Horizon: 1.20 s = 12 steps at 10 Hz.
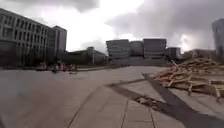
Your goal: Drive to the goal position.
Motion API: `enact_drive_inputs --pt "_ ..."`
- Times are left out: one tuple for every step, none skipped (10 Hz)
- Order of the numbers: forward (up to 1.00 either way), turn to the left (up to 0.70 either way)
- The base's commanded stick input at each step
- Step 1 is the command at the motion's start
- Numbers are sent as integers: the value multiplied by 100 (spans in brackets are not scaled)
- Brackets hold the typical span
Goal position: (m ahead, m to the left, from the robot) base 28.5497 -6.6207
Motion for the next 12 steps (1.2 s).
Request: enact_drive_inputs --pt "100 -18" --pt "100 -15" --pt "100 -9" --pt "100 -4" --pt "100 -5" --pt "100 -5" --pt "100 -4" --pt "100 -4" --pt "100 -6" --pt "100 -14" --pt "100 -15" --pt "100 -16"
